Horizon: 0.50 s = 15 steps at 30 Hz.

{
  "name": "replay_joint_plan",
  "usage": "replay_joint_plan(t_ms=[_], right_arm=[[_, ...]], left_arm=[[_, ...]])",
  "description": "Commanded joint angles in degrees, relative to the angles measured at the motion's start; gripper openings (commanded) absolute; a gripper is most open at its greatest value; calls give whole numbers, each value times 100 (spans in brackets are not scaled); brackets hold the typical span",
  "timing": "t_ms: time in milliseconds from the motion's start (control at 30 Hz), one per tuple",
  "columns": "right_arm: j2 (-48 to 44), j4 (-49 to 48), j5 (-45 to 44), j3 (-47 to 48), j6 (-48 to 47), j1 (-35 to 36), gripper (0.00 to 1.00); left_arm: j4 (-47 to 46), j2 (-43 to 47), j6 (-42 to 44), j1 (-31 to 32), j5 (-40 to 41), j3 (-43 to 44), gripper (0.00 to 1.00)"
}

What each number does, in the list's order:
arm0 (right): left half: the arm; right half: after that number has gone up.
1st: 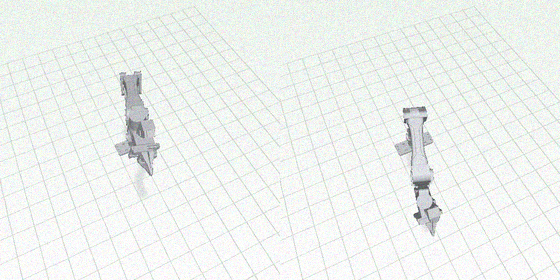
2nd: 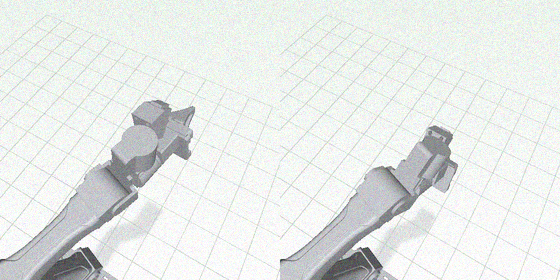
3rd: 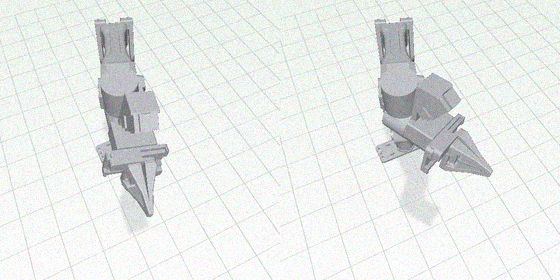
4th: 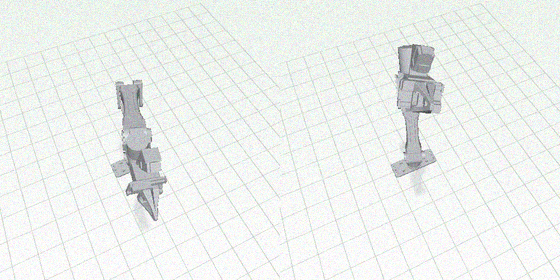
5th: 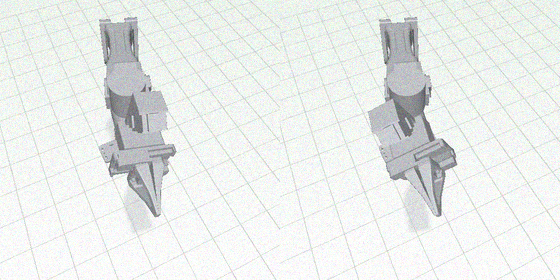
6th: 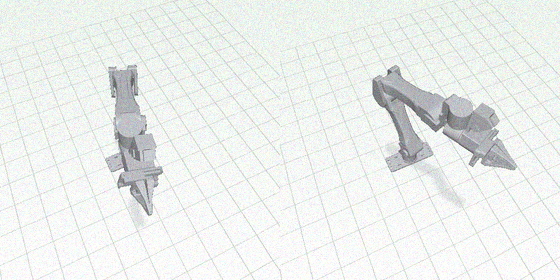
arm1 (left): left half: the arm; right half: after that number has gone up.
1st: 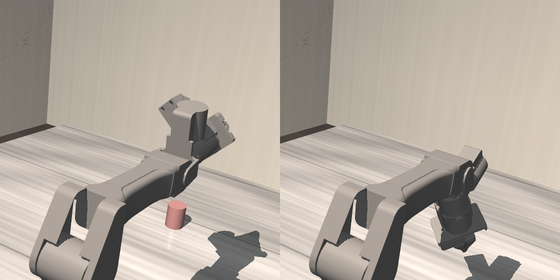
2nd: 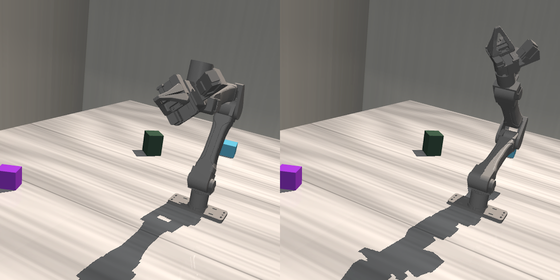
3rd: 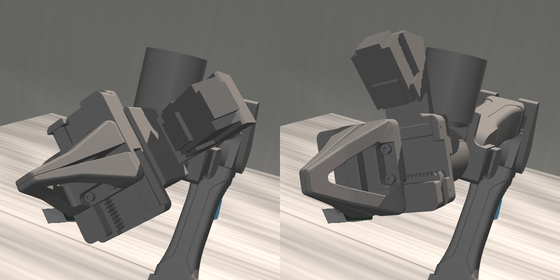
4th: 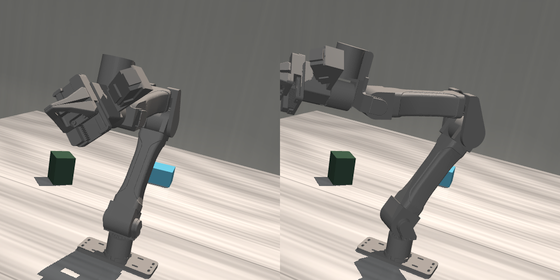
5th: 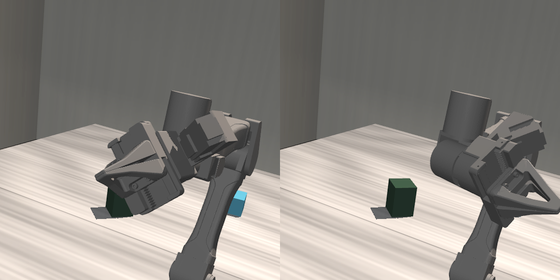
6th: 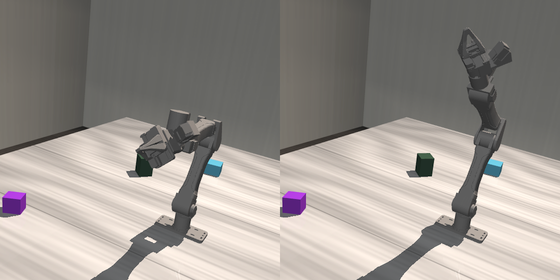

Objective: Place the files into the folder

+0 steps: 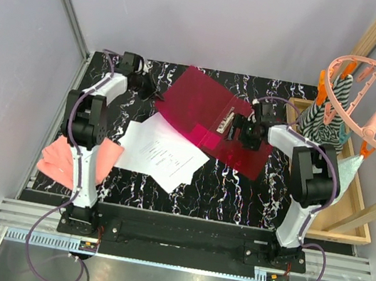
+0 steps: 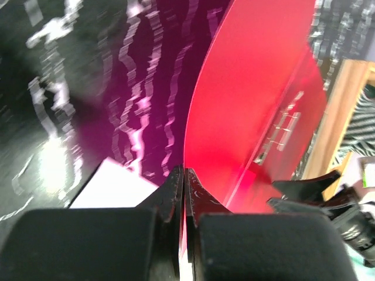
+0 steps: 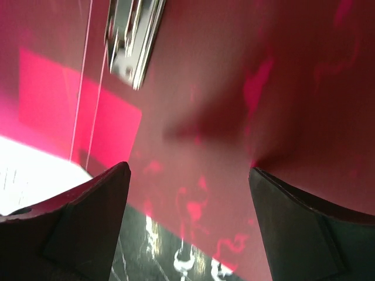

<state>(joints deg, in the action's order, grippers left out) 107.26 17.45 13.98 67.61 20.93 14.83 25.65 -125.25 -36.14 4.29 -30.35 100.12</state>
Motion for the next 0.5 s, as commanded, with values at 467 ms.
replay_joint_plan(t_ms=[467], right_arm=[[2202,1592,-351,3827,-458,-385,91]], left_arm=[[-1256,686,-1115,98,240,-994,0]])
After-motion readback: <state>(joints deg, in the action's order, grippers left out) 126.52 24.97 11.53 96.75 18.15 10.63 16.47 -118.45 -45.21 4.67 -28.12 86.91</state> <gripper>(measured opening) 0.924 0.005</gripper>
